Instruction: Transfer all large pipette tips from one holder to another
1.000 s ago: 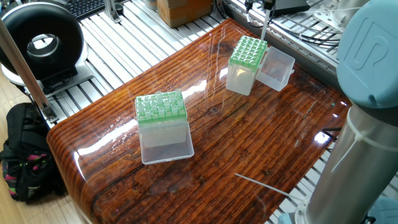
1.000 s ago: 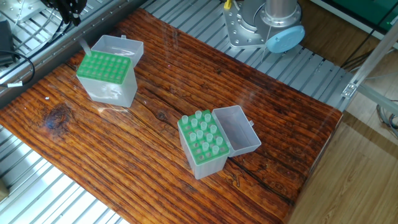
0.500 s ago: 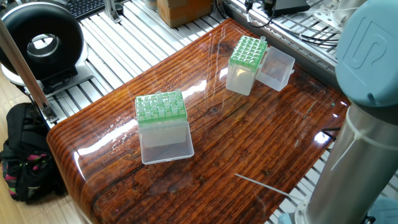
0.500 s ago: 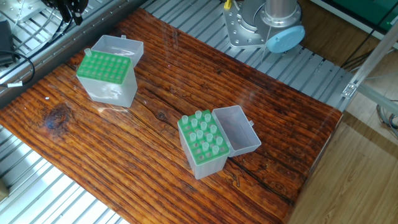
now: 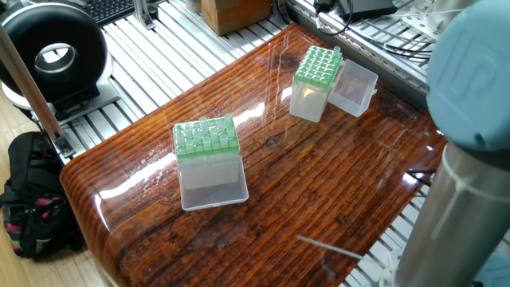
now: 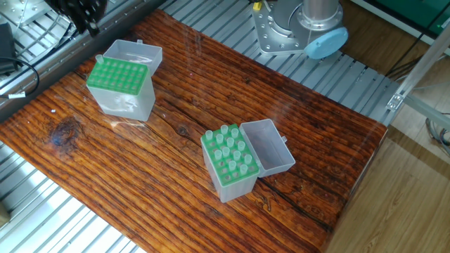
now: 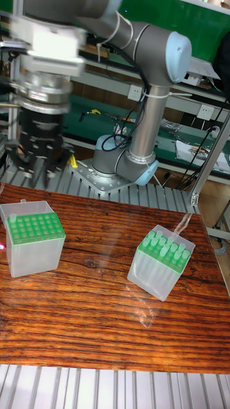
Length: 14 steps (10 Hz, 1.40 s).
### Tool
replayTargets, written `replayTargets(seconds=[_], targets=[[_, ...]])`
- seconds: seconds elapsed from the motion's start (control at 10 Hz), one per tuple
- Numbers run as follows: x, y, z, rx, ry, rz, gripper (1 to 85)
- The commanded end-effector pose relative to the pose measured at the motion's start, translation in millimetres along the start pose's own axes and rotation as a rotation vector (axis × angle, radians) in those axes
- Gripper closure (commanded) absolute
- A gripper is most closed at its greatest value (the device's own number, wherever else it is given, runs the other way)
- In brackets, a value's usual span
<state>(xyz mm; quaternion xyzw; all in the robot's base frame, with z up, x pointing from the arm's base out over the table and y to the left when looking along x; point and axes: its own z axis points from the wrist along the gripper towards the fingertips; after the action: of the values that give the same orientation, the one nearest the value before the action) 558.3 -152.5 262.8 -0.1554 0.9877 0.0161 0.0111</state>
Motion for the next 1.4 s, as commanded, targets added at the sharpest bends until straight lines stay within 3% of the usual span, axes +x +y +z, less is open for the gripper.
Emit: replayTargets(seconds=[0.0,0.1,0.2,0.3,0.5,0.7,0.8,1.0,1.3], targets=[[-21.6,43.8,6.8,0.009,-0.011,0.08,57.0],[-23.2,52.2,9.8,-0.019,-0.015,0.102,57.0],[-17.1,38.6,9.7,0.034,0.005,0.095,59.0],[-14.5,33.6,9.4,0.054,0.016,0.048,65.0],[-16.7,33.6,9.5,0.053,0.011,-0.102,61.0],[-18.4,15.5,7.9,0.123,0.01,-0.136,60.3],[-14.7,28.4,11.6,0.088,0.018,-0.109,60.0],[-32.6,67.3,9.2,0.026,-0.008,-0.077,58.7],[-55.1,137.5,-2.6,-0.005,-0.011,0.002,59.0]])
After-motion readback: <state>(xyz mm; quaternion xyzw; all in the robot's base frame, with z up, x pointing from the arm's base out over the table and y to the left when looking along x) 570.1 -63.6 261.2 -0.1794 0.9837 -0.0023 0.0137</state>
